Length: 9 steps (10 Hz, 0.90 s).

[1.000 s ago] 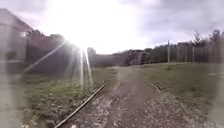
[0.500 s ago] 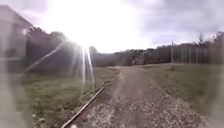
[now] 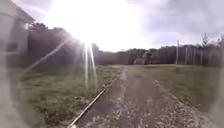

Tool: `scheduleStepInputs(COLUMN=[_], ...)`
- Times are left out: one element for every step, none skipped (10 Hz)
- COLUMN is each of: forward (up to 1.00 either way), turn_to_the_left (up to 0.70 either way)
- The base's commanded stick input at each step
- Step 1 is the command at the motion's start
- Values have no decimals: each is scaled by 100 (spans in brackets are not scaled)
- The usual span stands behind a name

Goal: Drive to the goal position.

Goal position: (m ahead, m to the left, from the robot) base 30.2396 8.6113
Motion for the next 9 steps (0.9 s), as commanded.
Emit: scheduleStepInputs(forward=[85, 85, 85, 85, 85, 85, 85, 85, 85], turn_to_the_left=[-34, -34, -34, -32, -28, -8, 0, 0, 0])
